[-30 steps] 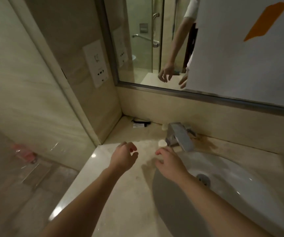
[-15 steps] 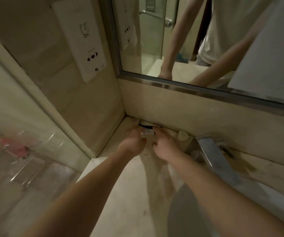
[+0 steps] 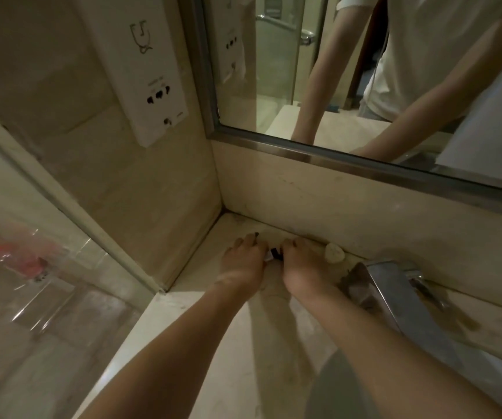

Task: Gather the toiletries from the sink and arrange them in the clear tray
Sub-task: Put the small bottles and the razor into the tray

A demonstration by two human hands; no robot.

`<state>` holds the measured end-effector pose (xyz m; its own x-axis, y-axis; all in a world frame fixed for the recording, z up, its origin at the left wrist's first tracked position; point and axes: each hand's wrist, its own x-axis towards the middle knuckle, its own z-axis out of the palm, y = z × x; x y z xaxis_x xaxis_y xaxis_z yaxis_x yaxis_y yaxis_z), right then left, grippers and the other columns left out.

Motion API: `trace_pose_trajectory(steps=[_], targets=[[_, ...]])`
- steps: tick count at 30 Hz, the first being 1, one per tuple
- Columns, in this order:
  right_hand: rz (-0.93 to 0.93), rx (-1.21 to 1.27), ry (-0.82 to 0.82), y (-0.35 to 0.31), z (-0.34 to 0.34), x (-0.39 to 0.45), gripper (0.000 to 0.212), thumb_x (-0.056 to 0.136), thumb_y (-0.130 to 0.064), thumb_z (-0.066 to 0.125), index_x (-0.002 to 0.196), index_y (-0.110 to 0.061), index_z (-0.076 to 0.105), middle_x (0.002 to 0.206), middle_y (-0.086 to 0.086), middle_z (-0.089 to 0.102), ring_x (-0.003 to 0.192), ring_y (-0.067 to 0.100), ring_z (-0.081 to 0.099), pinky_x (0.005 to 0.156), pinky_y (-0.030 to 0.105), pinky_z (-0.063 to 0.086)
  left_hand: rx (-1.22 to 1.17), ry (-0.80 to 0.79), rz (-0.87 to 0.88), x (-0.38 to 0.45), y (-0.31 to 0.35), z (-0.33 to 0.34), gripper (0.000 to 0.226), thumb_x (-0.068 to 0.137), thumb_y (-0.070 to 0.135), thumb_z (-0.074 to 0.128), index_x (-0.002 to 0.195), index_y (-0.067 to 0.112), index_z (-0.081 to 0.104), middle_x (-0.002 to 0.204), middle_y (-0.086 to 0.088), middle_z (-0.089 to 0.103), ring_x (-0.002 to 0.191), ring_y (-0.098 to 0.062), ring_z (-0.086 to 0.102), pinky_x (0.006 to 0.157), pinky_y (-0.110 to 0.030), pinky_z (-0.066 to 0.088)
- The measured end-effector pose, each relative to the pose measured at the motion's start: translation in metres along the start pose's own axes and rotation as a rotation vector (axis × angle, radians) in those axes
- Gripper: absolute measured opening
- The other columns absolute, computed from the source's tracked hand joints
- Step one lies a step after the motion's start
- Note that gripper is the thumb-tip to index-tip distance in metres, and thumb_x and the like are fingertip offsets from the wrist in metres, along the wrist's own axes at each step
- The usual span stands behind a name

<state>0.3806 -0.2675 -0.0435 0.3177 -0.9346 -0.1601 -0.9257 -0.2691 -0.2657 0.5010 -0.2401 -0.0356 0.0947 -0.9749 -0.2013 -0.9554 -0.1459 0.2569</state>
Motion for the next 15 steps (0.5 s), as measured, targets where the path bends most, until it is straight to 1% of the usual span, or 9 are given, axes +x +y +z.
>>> trace_pose_trajectory(steps=[2, 3, 4, 6, 7, 8, 10, 12, 15], targets=[[-0.048, -0.055, 0.062, 0.001, 0.003, -0.008, 0.021, 0.096, -0.01, 0.038, 0.11, -0.008, 0.053, 0.115, 0.014, 0.054, 0.099, 0.033, 0.06, 0.067, 0.034, 0.039, -0.045, 0.024, 0.005, -0.009, -0.004, -0.001, 0.034, 0.095, 0.022, 0.043, 0.129, 0.02, 0.05, 0.129, -0.005, 0.047, 0.119, -0.026, 0.045, 0.092, -0.036, 0.041], [-0.07, -0.06, 0.095, 0.001, 0.005, -0.012, 0.023, 0.095, -0.007, 0.037, 0.111, -0.005, 0.054, 0.114, 0.015, 0.055, 0.098, 0.034, 0.061, 0.067, 0.034, 0.039, -0.104, 0.056, -0.013, -0.013, -0.007, -0.002, 0.036, 0.095, 0.019, 0.042, 0.131, 0.019, 0.05, 0.126, -0.006, 0.049, 0.117, -0.027, 0.046, 0.092, -0.035, 0.042], [-0.071, -0.037, 0.122, 0.001, 0.007, -0.015, 0.024, 0.094, -0.005, 0.038, 0.111, -0.003, 0.055, 0.113, 0.017, 0.057, 0.098, 0.035, 0.061, 0.068, 0.035, 0.041, -0.206, 0.088, -0.043, -0.018, -0.009, -0.003, 0.033, 0.096, 0.017, 0.041, 0.128, 0.016, 0.052, 0.12, -0.008, 0.053, 0.112, -0.028, 0.05, 0.089, -0.036, 0.043], [-0.003, 0.098, 0.164, 0.001, 0.01, -0.021, 0.024, 0.093, -0.005, 0.042, 0.112, -0.002, 0.056, 0.113, 0.019, 0.058, 0.099, 0.037, 0.06, 0.075, 0.037, 0.046, -0.484, 0.151, -0.094, -0.027, -0.008, -0.007, 0.023, 0.099, 0.022, 0.042, 0.107, 0.01, 0.06, 0.098, -0.01, 0.059, 0.091, -0.027, 0.057, 0.075, -0.032, 0.045], [0.046, 0.196, 0.18, 0.001, 0.01, -0.025, 0.024, 0.092, -0.006, 0.045, 0.113, -0.003, 0.056, 0.112, 0.018, 0.058, 0.1, 0.038, 0.059, 0.077, 0.039, 0.046, -0.595, 0.159, -0.115, -0.033, -0.007, -0.01, 0.023, 0.099, 0.023, 0.043, 0.099, 0.009, 0.06, 0.089, -0.008, 0.06, 0.081, -0.024, 0.057, 0.068, -0.028, 0.042], [0.084, 0.299, 0.184, -0.001, 0.009, -0.028, 0.023, 0.092, -0.009, 0.047, 0.112, -0.004, 0.057, 0.11, 0.017, 0.059, 0.099, 0.037, 0.058, 0.079, 0.039, 0.046, -0.68, 0.157, -0.145, -0.038, -0.006, -0.015, 0.022, 0.099, 0.02, 0.043, 0.097, 0.007, 0.06, 0.086, -0.007, 0.061, 0.077, -0.023, 0.057, 0.065, -0.026, 0.039], [0.109, 0.473, 0.177, -0.006, 0.001, -0.04, 0.021, 0.093, -0.013, 0.05, 0.11, -0.009, 0.059, 0.106, 0.012, 0.061, 0.095, 0.031, 0.06, 0.077, 0.037, 0.049, -0.842, 0.114, -0.213, -0.05, -0.002, -0.028, 0.022, 0.096, 0.011, 0.043, 0.102, 0.004, 0.063, 0.089, -0.006, 0.064, 0.076, -0.019, 0.059, 0.063, -0.025, 0.041], [0.106, 0.598, 0.162, -0.012, -0.007, -0.05, 0.015, 0.091, -0.016, 0.053, 0.105, -0.016, 0.059, 0.1, 0.005, 0.063, 0.089, 0.023, 0.062, 0.074, 0.037, 0.052, -1.028, 0.044, -0.248, -0.059, 0.002, -0.039, 0.024, 0.094, 0.003, 0.042, 0.101, 0.004, 0.065, 0.086, -0.006, 0.063, 0.07, -0.013, 0.058, 0.06, -0.022, 0.044], [0.09, 0.692, 0.171, -0.016, -0.026, -0.081, 0.011, 0.089, -0.017, 0.058, 0.1, -0.017, 0.056, 0.095, 0.0, 0.064, 0.085, 0.019, 0.062, 0.075, 0.038, 0.054, -1.254, -0.019, -0.291, -0.087, 0.016, -0.057, 0.023, 0.094, 0.0, 0.041, 0.106, 0.011, 0.058, 0.089, -0.008, 0.062, 0.072, -0.017, 0.061, 0.064, -0.028, 0.047]])
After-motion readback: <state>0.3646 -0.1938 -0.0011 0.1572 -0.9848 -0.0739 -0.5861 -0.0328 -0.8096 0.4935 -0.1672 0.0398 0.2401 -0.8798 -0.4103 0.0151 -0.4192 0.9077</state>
